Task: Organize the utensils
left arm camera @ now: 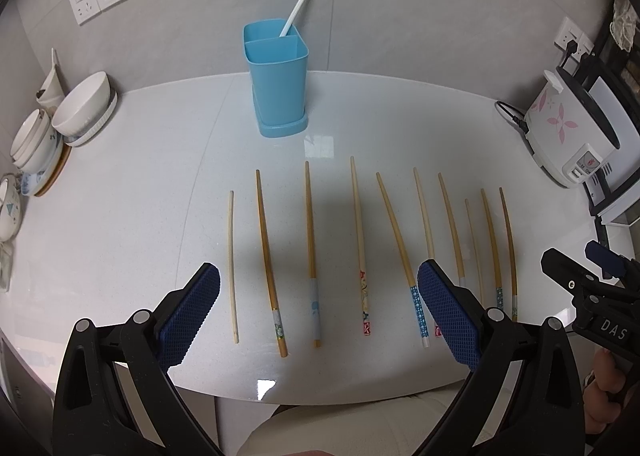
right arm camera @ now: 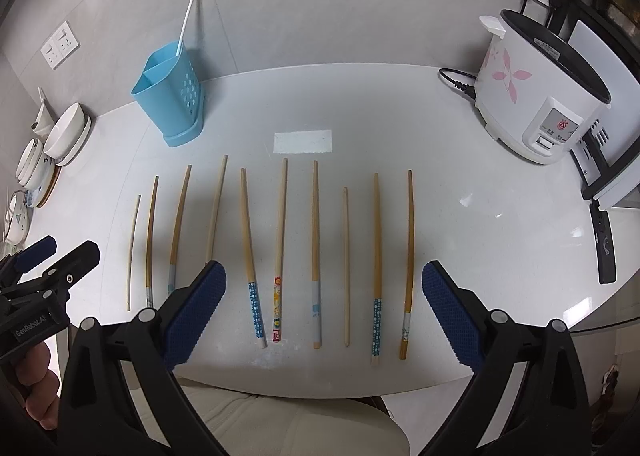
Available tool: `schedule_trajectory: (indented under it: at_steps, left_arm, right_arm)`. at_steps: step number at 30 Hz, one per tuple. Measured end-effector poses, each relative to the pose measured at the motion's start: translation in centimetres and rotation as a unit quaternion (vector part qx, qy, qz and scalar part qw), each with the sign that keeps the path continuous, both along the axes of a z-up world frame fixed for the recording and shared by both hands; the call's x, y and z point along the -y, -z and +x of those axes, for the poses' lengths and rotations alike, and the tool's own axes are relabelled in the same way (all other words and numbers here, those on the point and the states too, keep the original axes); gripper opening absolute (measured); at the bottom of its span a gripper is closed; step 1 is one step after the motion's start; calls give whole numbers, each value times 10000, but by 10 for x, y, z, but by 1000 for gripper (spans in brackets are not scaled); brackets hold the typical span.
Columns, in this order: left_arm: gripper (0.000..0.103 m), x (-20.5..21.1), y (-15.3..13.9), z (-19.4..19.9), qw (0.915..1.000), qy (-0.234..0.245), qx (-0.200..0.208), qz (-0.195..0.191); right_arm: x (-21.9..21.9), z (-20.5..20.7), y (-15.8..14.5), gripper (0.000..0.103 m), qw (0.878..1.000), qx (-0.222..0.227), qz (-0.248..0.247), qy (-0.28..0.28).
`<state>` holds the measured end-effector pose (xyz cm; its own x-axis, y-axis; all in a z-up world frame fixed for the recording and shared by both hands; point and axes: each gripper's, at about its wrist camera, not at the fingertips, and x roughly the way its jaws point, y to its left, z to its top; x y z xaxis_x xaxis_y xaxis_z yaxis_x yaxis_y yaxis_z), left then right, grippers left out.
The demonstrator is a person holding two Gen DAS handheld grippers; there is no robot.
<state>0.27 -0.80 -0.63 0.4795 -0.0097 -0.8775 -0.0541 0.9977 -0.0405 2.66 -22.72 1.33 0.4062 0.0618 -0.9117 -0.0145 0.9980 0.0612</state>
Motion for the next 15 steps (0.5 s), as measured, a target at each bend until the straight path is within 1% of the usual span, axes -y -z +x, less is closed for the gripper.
schedule_trajectory:
  at_steps: [2,15]
  left_arm:
    - [97,-1,-2,5,10000,10,-12,-3]
    - [97,3,-5,5,10000,28,18,3]
  right_arm:
    - [-1,0,0,95,10000,3,-10,-9]
    - [4,-3,-4,95,9999,88,-65,25]
